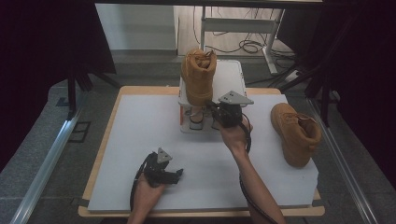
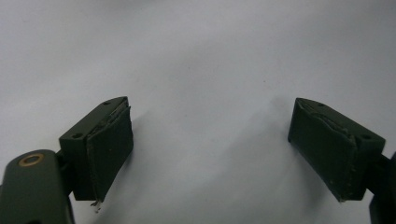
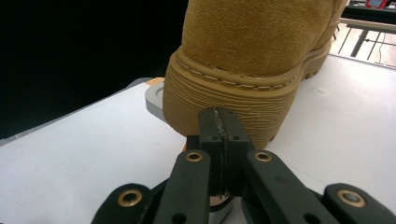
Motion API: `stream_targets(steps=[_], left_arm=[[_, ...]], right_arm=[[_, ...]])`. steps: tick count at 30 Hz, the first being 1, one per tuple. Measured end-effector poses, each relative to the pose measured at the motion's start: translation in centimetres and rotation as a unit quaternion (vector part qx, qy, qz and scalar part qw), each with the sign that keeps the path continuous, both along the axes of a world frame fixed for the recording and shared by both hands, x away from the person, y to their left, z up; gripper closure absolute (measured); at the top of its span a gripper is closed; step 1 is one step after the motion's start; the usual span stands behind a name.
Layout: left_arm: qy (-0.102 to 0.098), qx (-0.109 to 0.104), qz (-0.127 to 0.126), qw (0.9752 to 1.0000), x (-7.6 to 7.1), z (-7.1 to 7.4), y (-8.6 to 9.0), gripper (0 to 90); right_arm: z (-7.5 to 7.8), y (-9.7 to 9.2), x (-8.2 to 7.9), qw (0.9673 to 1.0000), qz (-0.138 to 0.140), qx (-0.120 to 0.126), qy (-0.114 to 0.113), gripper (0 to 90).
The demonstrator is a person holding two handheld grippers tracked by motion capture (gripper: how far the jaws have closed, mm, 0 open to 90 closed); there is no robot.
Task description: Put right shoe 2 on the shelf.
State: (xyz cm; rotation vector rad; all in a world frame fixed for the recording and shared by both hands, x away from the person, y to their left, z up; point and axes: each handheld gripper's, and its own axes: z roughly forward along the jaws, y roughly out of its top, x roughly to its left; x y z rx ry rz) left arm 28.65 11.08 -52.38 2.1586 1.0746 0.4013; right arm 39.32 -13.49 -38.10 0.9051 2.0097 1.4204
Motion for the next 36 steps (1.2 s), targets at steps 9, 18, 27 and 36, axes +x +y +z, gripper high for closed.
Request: stream_targets(steps=[9,18,27,36], left_arm=[[0.000,0.000,-0.001,1.0000,0.0,0.0,0.0,14.0],[0.000,0.001,-0.001,1.0000,0.0,0.0,0.0,14.0],[-0.001,0.000,0.000,1.0000,0.0,0.0,0.0,14.0],[-0.001,-0.001,0.000,1.0000,0.0,0.0,0.0,13.9]], right_arm=[[-0.1,1.7,0.3,1.0000,0.009,-0.003,0.000,90.0],[-0.3,1.8,0.1,0.9998,0.018,-0.006,0.003,83.7],[-0.5,1.5,-0.7,0.9997,0.022,-0.004,-0.001,65.5],[-0.6,0.7,-1.6,0.9997,0.023,0.001,-0.009,42.4]])
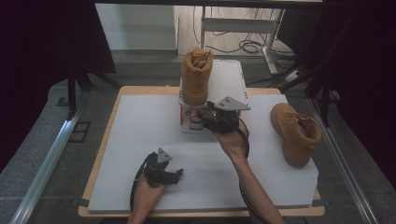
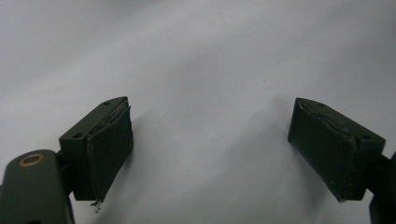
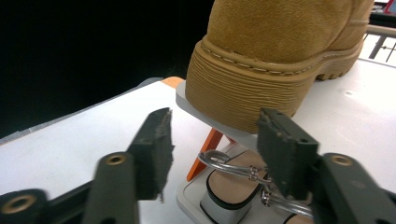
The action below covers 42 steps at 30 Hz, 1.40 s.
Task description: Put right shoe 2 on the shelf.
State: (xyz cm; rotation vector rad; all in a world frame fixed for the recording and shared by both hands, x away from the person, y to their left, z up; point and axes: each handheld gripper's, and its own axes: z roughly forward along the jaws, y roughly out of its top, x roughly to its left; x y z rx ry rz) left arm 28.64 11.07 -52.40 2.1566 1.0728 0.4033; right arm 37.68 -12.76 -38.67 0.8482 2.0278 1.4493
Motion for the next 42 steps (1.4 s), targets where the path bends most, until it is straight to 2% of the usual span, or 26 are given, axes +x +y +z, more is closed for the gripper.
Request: stream_targets(steps=[5,12,19,26,33,42], left_arm=[[-0.001,-0.002,0.002,1.0000,0.0,0.0,0.0,14.0],[0.000,0.000,0.000,1.0000,0.0,0.0,0.0,14.0],[0.000,0.000,0.000,1.0000,0.0,0.0,0.0,14.0],[0.001,0.000,0.000,1.0000,0.0,0.0,0.0,14.0],[0.000,0.000,0.001,1.0000,0.0,0.0,0.0,13.9],[0.000,0.000,0.001,1.0000,0.0,0.0,0.0,14.0]], right_arm=[[-0.2,-0.4,-0.4,1.0000,0.004,0.004,-0.001,32.2],[-0.5,-1.1,-1.1,0.9998,-0.008,-0.001,-0.018,17.5],[-0.9,-2.0,-1.6,0.9992,-0.023,-0.010,-0.030,12.4],[-1.1,-2.9,-2.1,0.9988,-0.034,-0.013,-0.032,0.3],[-1.1,-4.2,-2.7,0.9983,-0.042,-0.014,-0.038,0.0],[-1.2,-6.4,-3.4,0.9972,-0.065,-0.022,-0.031,0.0]])
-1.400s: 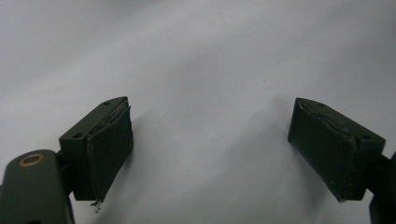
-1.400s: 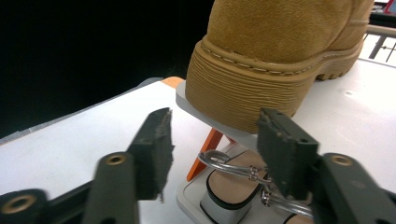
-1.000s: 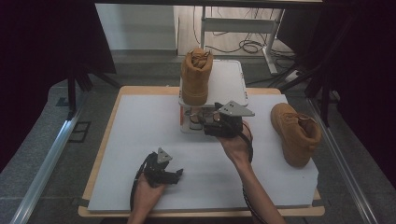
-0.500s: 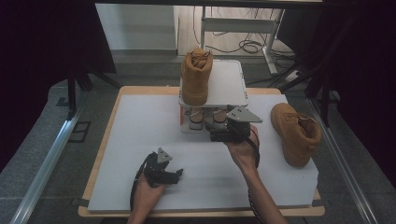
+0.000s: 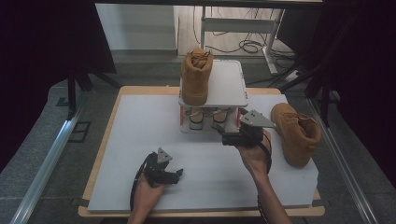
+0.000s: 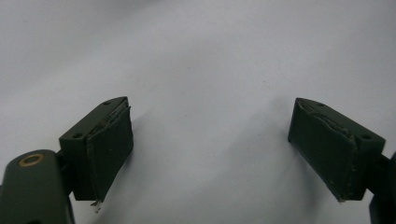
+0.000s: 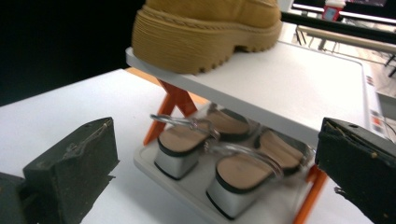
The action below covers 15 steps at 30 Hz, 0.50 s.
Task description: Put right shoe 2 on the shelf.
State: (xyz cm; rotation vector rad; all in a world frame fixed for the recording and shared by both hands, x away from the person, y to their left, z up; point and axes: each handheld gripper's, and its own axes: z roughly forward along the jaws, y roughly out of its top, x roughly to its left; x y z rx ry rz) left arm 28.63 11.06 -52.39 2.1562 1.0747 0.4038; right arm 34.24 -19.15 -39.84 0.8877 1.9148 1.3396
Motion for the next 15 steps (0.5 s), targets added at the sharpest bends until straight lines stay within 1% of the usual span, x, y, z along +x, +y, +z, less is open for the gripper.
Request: stream_targets(steps=[2,6,9,15], left_arm=[[0.000,0.000,0.000,1.0000,0.0,0.0,0.0,14.0],[0.000,0.000,0.000,1.0000,0.0,0.0,0.0,14.0],[0.000,0.000,0.000,1.0000,0.0,0.0,0.0,14.0],[0.000,0.000,0.001,1.0000,0.0,0.0,0.0,14.0]], right_arm=[[0.0,-0.7,-0.2,1.0000,-0.006,0.002,0.002,0.0],[-0.1,-1.9,-0.4,0.9998,-0.018,-0.001,-0.001,0.0],[-0.2,-2.6,-0.6,0.9997,-0.023,0.002,0.002,0.0],[-0.2,-4.3,-0.9,0.9989,-0.044,-0.004,0.017,0.0]])
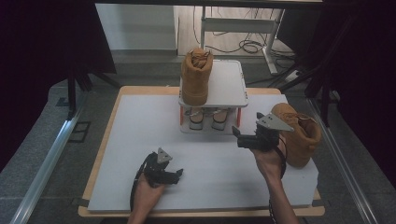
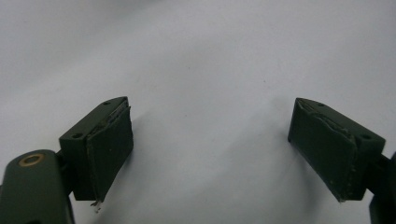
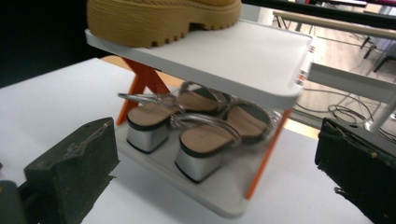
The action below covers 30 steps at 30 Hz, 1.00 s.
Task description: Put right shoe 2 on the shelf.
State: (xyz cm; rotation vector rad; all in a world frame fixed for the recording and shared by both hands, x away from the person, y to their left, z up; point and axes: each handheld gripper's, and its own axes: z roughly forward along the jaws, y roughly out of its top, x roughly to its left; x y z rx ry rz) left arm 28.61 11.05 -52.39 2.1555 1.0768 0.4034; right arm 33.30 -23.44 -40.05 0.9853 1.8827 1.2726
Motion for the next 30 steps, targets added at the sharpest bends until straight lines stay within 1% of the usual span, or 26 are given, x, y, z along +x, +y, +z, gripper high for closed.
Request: stream_targets(steps=[9,15,17,20,24,30], left_arm=[[0.000,0.000,-0.001,1.0000,0.0,0.0,0.0,14.0],[0.001,0.001,-0.001,1.0000,0.0,0.0,0.0,14.0],[0.000,0.001,-0.001,1.0000,0.0,0.0,0.0,14.0],[0.000,0.000,-0.001,1.0000,0.0,0.0,0.0,14.0],[0.000,0.001,-0.001,1.0000,0.0,0.0,0.0,14.0],[0.000,0.000,-0.001,1.0000,0.0,0.0,0.0,13.9]], right_arm=[[0.1,-2.7,-0.5,0.9994,-0.034,0.011,-0.001,0.0],[0.0,-4.5,-0.8,0.9979,-0.060,0.023,-0.002,0.0],[-0.1,-5.2,-1.0,0.9972,-0.068,0.031,-0.004,0.0],[-0.2,-6.2,-1.2,0.9962,-0.080,0.035,-0.008,0.0],[-0.3,-7.3,-1.4,0.9946,-0.097,0.036,-0.011,0.0],[-0.5,-9.5,-1.8,0.9909,-0.128,0.036,-0.022,0.0]])
